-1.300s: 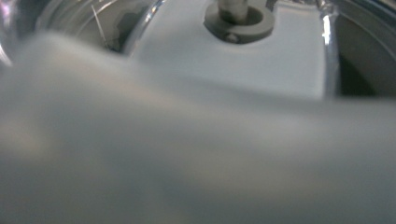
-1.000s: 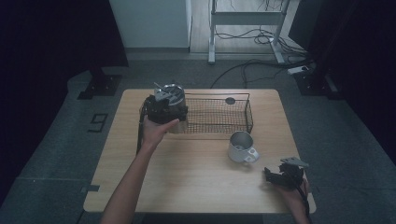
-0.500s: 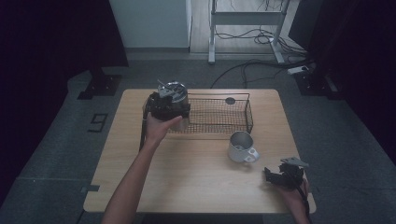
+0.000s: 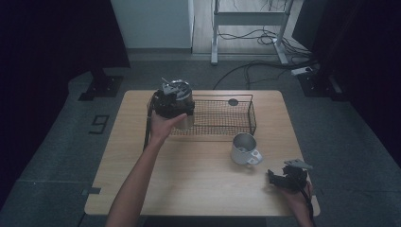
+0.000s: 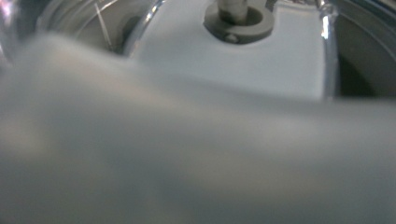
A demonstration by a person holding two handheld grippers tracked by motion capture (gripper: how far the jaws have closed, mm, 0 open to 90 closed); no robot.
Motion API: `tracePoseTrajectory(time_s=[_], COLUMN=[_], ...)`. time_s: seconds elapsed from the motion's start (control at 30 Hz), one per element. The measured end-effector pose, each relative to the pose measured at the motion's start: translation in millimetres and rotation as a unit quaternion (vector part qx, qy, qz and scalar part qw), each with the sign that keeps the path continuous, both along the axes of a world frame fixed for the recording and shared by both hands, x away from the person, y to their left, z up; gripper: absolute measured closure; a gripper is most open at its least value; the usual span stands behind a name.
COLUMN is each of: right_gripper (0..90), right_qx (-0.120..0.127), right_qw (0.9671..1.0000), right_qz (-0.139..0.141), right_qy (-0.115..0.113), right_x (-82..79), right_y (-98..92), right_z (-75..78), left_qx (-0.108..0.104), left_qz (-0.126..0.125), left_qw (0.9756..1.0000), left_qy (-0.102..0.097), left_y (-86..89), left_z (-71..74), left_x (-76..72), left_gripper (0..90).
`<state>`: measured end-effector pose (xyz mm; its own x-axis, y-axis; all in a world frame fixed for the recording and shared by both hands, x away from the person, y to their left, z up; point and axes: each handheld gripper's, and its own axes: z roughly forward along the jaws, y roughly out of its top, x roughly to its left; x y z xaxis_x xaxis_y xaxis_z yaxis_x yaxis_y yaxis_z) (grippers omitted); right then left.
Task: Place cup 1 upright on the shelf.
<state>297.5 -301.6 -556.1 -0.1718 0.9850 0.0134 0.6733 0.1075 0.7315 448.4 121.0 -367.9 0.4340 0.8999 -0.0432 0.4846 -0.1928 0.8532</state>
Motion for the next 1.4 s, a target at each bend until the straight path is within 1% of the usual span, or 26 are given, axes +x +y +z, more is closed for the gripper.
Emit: tracePoseTrajectory(time_s=[0.17,0.27,0.43,0.57,0.73,0.8,0.83,0.9,1.07,1.23,1.37,1.4], right_gripper=[8.5,8.8,9.1,9.2,9.3,9.4,9.5,9.7,9.9,10.0,10.2,10.3], right_qx=[0.000,0.000,0.000,0.000,0.000,0.001,0.001,0.000,0.000,0.000,0.001,0.001], right_qw=[1.0000,1.0000,1.0000,1.0000,1.0000,1.0000,1.0000,1.0000,1.0000,1.0000,1.0000,1.0000], right_qz=[0.000,0.000,0.002,0.002,0.002,0.002,0.002,0.003,0.004,0.004,0.004,0.005], right_qy=[0.000,0.000,-0.001,-0.001,-0.001,-0.002,-0.002,-0.003,-0.003,-0.003,-0.003,-0.003], right_x=[0.0,-0.1,-0.2,-0.2,-0.2,-0.2,-0.2,-0.3,-0.3,-0.4,-0.4,-0.4], right_y=[0.0,0.0,0.0,0.0,0.0,0.0,0.1,0.1,0.1,0.2,0.2,0.2], right_z=[0.0,0.0,0.1,0.1,0.1,0.0,0.0,0.0,0.0,0.0,0.0,0.0], left_qx=[0.005,0.014,0.014,0.018,0.017,0.021,0.021,0.017,0.020,0.019,0.017,0.020], left_qz=[0.000,0.001,-0.001,-0.002,-0.005,-0.006,-0.007,-0.006,-0.007,-0.007,-0.005,-0.007], left_qw=[1.0000,0.9999,0.9999,0.9998,0.9998,0.9998,0.9998,0.9998,0.9998,0.9998,0.9998,0.9997], left_qy=[0.001,0.000,0.001,0.001,0.002,0.002,0.000,0.003,0.006,0.005,0.008,0.008], left_y=[-1.0,-3.2,-5.3,-10.8,-17.0,-20.0,-21.0,-23.3,-27.3,-31.4,-35.8,-36.6], left_z=[-2.5,-4.1,-4.0,-4.2,-6.9,-7.5,-7.9,-9.2,-9.5,-9.3,-11.4,-12.3], left_x=[3.2,5.6,10.0,14.1,17.9,19.8,20.9,23.8,29.3,33.8,38.7,40.9], left_gripper=[3.9,3.9,3.9,3.9,3.9,3.9,3.9,3.9,3.9,3.9,3.9,3.9])
